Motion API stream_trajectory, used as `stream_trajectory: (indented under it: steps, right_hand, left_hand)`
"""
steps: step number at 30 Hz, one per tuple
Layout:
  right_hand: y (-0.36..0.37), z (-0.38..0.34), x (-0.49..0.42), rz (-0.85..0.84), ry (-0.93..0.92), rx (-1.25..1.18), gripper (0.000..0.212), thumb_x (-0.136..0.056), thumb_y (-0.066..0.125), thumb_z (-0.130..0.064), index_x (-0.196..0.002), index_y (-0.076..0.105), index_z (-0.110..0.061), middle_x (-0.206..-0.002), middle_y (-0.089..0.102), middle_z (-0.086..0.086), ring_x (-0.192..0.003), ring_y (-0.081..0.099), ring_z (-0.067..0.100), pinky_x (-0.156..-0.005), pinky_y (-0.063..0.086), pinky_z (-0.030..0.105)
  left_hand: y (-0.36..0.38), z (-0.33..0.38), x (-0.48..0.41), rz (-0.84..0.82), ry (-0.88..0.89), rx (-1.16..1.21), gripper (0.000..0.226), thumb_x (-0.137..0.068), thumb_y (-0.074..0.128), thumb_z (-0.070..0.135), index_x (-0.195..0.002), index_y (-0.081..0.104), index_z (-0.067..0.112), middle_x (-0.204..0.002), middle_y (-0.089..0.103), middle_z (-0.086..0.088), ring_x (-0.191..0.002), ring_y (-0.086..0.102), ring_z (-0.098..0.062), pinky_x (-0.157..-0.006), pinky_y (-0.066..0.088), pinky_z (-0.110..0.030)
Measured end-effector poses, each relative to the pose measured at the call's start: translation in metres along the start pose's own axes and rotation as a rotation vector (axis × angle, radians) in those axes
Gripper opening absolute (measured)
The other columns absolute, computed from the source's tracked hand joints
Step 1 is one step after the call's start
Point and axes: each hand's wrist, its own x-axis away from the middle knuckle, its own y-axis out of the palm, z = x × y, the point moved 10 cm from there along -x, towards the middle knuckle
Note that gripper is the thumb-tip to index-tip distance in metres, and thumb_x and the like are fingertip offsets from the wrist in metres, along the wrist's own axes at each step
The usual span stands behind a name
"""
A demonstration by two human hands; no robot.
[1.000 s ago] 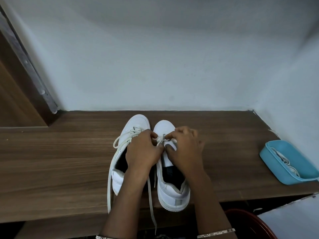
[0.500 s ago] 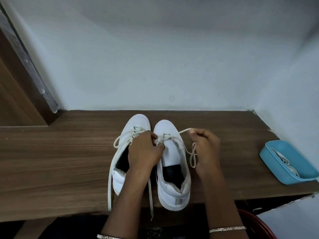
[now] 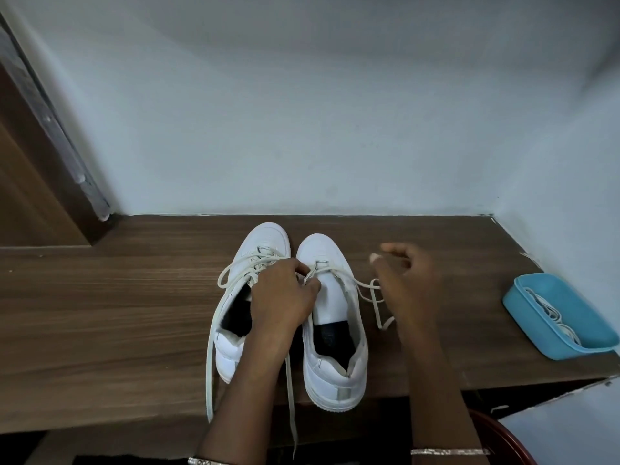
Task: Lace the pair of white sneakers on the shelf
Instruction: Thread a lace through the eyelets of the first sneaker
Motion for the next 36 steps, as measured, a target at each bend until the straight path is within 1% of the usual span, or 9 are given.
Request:
stream_trajectory:
  steps: [5, 8, 13, 16, 19, 24, 28, 32, 36]
  right_hand:
    - [0.055, -0.049, 0.026, -0.234, -0.311, 0.186, 0.022, -0.071, 0.060, -0.035, -0.091, 0.071, -0.035, -0.104, 0.067, -0.013, -0.106, 0.060, 0.017, -0.094, 0.048, 0.046]
    - [0.076, -0.041, 0.034, -0.312, -0.337, 0.406, 0.023, -0.079, 0.063, -0.028, -0.100, 0.071, -0.035, -0.113, 0.060, -0.013, -0.115, 0.049, 0.018, -0.100, 0.040, 0.044]
    - [0.072, -0.034, 0.036, -0.221, -0.308, 0.513, 0.008, -0.089, 0.069, -0.035, -0.097, 0.071, -0.034, -0.114, 0.059, -0.012, -0.117, 0.045, 0.017, -0.089, 0.029, 0.035]
    - [0.065, -0.034, 0.032, -0.138, -0.310, 0.418, 0.005, -0.086, 0.073, -0.034, -0.085, 0.071, -0.029, -0.101, 0.066, -0.011, -0.105, 0.055, 0.018, -0.088, 0.042, 0.038]
    - [0.046, -0.022, 0.023, -0.039, -0.154, 0.072, 0.005, -0.084, 0.072, -0.020, -0.080, 0.070, -0.022, -0.082, 0.070, -0.008, -0.083, 0.065, 0.016, -0.077, 0.053, 0.038]
    - [0.016, 0.029, 0.010, 0.112, 0.296, -0.381, 0.010, -0.092, 0.066, -0.014, -0.083, 0.066, -0.017, -0.084, 0.073, 0.004, -0.067, 0.060, 0.014, -0.056, 0.049, 0.028]
    - [0.009, 0.061, 0.009, 0.095, 0.540, -0.506, 0.007, -0.090, 0.065, -0.009, -0.086, 0.070, -0.011, -0.085, 0.075, 0.009, -0.077, 0.067, 0.016, -0.066, 0.050, 0.030]
    - [0.002, 0.061, 0.010, 0.094, 0.533, -0.420, 0.009, -0.085, 0.068, -0.007, -0.077, 0.067, -0.012, -0.076, 0.069, 0.007, -0.073, 0.064, 0.021, -0.075, 0.052, 0.037]
    - [-0.005, 0.046, 0.007, 0.171, 0.336, -0.175, 0.022, -0.083, 0.064, -0.006, -0.103, 0.066, -0.015, -0.102, 0.070, 0.007, -0.085, 0.067, 0.021, -0.074, 0.056, 0.036]
  left_hand:
    - [-0.002, 0.004, -0.001, -0.010, 0.046, 0.029, 0.019, -0.086, 0.066, 0.030, -0.101, 0.074, 0.023, -0.086, 0.071, 0.006, -0.076, 0.067, -0.019, -0.077, 0.055, -0.036]
    - [-0.002, 0.005, -0.003, -0.013, 0.067, 0.023, 0.018, -0.087, 0.067, 0.032, -0.100, 0.075, 0.024, -0.089, 0.073, 0.005, -0.084, 0.068, -0.017, -0.080, 0.054, -0.035]
    - [-0.001, 0.002, -0.003, -0.014, 0.053, 0.060, 0.018, -0.084, 0.072, 0.035, -0.097, 0.071, 0.023, -0.074, 0.063, 0.010, -0.073, 0.067, -0.020, -0.074, 0.057, -0.042]
    - [-0.002, 0.001, -0.001, 0.001, 0.035, 0.076, 0.017, -0.084, 0.072, 0.032, -0.095, 0.066, 0.021, -0.073, 0.059, 0.010, -0.069, 0.066, -0.021, -0.073, 0.058, -0.046]
    - [-0.003, -0.001, 0.000, 0.002, 0.017, 0.064, 0.016, -0.084, 0.069, 0.029, -0.097, 0.065, 0.021, -0.077, 0.062, 0.009, -0.073, 0.066, -0.020, -0.077, 0.057, -0.044]
    - [0.001, -0.005, -0.001, -0.036, -0.017, 0.044, 0.022, -0.086, 0.066, 0.029, -0.107, 0.068, 0.021, -0.084, 0.067, 0.007, -0.080, 0.068, -0.020, -0.083, 0.056, -0.040]
    - [0.005, -0.006, -0.003, -0.054, -0.015, 0.015, 0.026, -0.086, 0.065, 0.030, -0.111, 0.069, 0.021, -0.091, 0.070, 0.005, -0.084, 0.069, -0.022, -0.085, 0.054, -0.037]
    - [0.005, -0.002, -0.003, -0.057, -0.008, 0.053, 0.028, -0.091, 0.062, 0.047, -0.099, 0.068, 0.021, -0.086, 0.070, 0.005, -0.072, 0.069, -0.023, -0.080, 0.055, -0.038]
    - [-0.003, 0.006, -0.003, 0.032, 0.070, -0.003, 0.037, -0.103, 0.044, 0.039, -0.082, 0.061, 0.014, -0.077, 0.066, -0.002, -0.079, 0.065, -0.028, -0.075, 0.049, -0.040]
